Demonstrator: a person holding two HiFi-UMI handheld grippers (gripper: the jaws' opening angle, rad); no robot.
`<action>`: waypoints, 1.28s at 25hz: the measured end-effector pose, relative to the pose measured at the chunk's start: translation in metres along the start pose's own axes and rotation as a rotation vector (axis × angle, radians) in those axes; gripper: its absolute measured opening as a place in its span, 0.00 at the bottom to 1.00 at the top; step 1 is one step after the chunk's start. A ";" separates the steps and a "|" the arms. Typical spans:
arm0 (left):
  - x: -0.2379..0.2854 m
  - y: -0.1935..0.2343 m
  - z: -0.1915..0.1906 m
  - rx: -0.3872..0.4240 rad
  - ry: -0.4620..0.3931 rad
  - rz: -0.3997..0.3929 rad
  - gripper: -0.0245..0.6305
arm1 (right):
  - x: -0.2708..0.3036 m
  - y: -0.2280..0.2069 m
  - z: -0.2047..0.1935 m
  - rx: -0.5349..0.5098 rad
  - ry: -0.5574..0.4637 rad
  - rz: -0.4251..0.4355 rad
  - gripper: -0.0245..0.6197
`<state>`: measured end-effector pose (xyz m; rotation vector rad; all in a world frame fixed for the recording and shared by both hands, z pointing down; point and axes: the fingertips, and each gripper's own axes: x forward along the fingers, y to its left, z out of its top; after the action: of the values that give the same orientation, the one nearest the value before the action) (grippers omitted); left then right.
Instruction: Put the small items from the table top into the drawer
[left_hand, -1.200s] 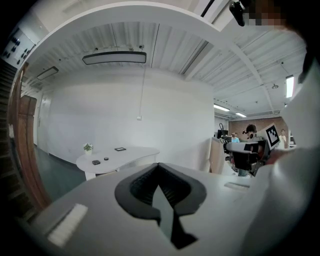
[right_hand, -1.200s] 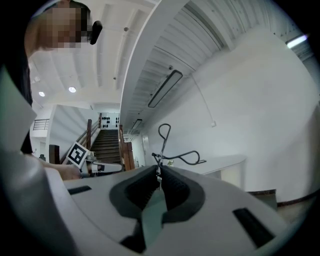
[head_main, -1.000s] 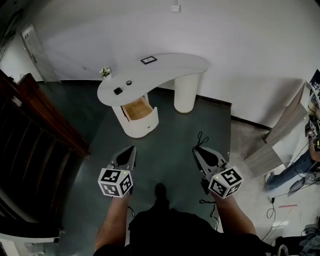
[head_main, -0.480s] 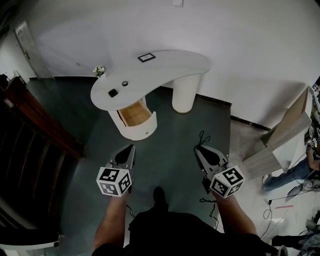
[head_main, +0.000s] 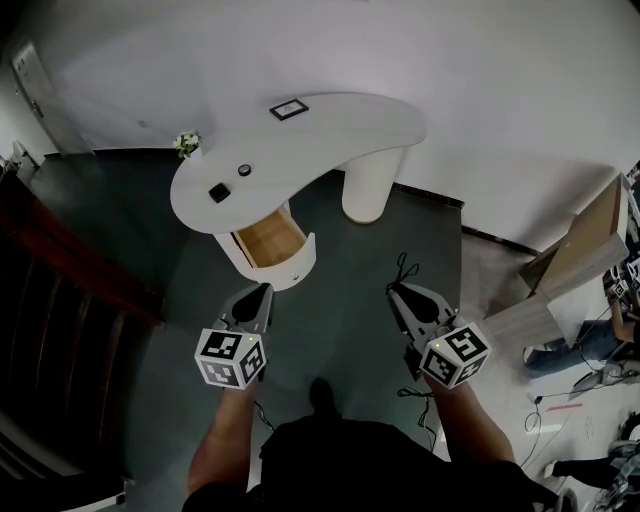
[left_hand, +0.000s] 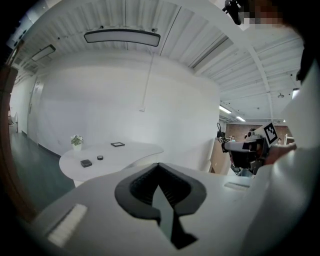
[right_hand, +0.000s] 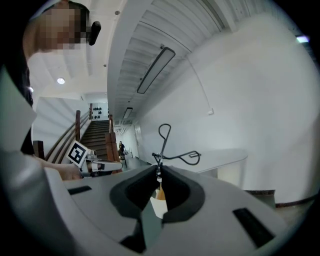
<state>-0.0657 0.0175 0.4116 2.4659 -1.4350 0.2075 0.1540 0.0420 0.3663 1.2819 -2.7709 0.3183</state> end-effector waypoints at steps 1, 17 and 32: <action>0.003 0.006 0.002 0.000 -0.003 -0.003 0.05 | 0.007 0.000 0.003 -0.001 -0.001 -0.001 0.10; 0.030 0.055 0.019 -0.004 -0.031 -0.001 0.05 | 0.075 -0.019 0.026 -0.004 -0.016 0.001 0.10; 0.136 0.074 0.022 -0.055 0.010 0.081 0.05 | 0.173 -0.117 0.020 0.045 0.043 0.153 0.10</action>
<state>-0.0633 -0.1365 0.4383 2.3624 -1.5173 0.1937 0.1314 -0.1652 0.3917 1.0594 -2.8462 0.4150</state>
